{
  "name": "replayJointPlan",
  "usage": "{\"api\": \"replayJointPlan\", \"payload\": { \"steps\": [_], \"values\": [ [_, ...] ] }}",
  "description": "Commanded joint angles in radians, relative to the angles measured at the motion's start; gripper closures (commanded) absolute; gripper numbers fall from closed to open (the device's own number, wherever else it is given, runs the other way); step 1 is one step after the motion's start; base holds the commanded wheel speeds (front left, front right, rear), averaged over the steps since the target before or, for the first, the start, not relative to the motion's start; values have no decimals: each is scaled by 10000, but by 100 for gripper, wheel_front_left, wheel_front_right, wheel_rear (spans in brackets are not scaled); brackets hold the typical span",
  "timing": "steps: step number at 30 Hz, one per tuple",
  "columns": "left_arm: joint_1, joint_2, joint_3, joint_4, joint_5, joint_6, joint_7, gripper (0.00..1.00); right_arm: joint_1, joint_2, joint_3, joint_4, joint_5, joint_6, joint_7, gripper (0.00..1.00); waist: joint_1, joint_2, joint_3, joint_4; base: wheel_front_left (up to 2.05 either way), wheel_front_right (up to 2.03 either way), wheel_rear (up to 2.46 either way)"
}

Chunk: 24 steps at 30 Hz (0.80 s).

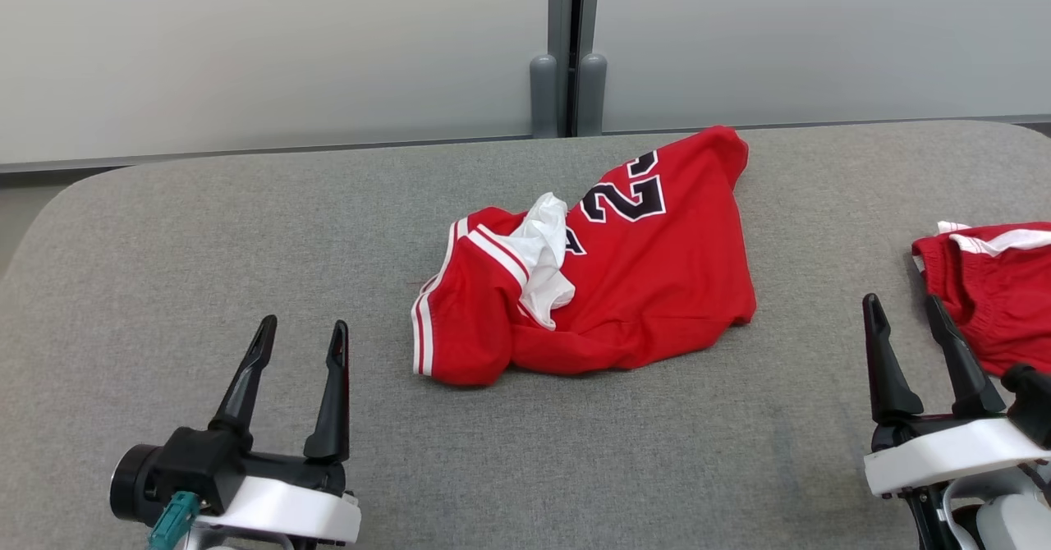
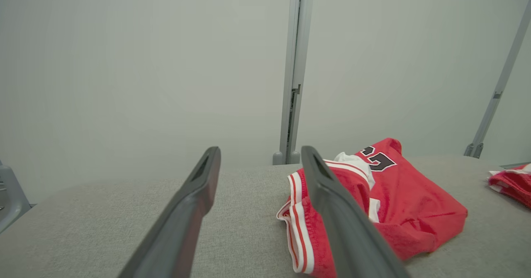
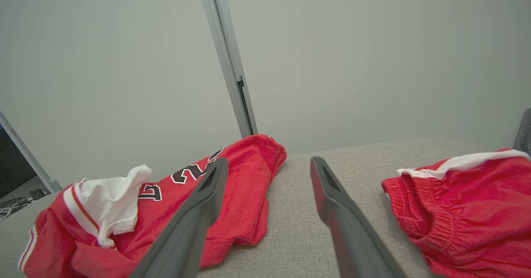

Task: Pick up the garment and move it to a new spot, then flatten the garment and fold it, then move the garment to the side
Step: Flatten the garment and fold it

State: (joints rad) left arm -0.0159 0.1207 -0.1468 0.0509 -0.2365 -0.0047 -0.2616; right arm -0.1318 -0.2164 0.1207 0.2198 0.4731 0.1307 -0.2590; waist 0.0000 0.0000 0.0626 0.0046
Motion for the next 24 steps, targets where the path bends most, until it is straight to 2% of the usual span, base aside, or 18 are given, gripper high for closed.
{"api": "replayJointPlan", "payload": {
  "steps": [1,5,12,13,18,21,24],
  "values": [
    [-23,85,-62,-34,76,-32,26,0,71,13,-52,-144,-128,4,-72,0,0,0,37,-59,0,0,0],
    [-621,-8,-488,148,-135,-340,989,0,58,121,-105,-335,-262,4,-71,0,0,0,182,-103,0,0,0],
    [-3017,56,-1761,929,95,-888,4317,0,-238,129,-23,-452,-333,4,0,0,0,0,621,-284,0,0,0],
    [-3017,56,-1761,929,95,-888,4317,0,-238,129,-23,-452,-333,4,0,0,0,0,621,-284,0,0,0],
    [-4904,-272,-2165,1882,-228,-955,6451,0,-487,216,155,-396,-331,4,6,0,0,0,1039,-635,0,0,0],
    [-6309,-440,-2433,3012,-307,-980,7612,0,-703,244,260,-301,-331,4,-10,0,0,0,1435,-1018,0,0,0],
    [-7124,-489,-2567,4166,-258,-890,8211,0,-890,253,316,-243,-299,4,-29,0,0,0,1717,-1283,0,0,0]
  ]
}}
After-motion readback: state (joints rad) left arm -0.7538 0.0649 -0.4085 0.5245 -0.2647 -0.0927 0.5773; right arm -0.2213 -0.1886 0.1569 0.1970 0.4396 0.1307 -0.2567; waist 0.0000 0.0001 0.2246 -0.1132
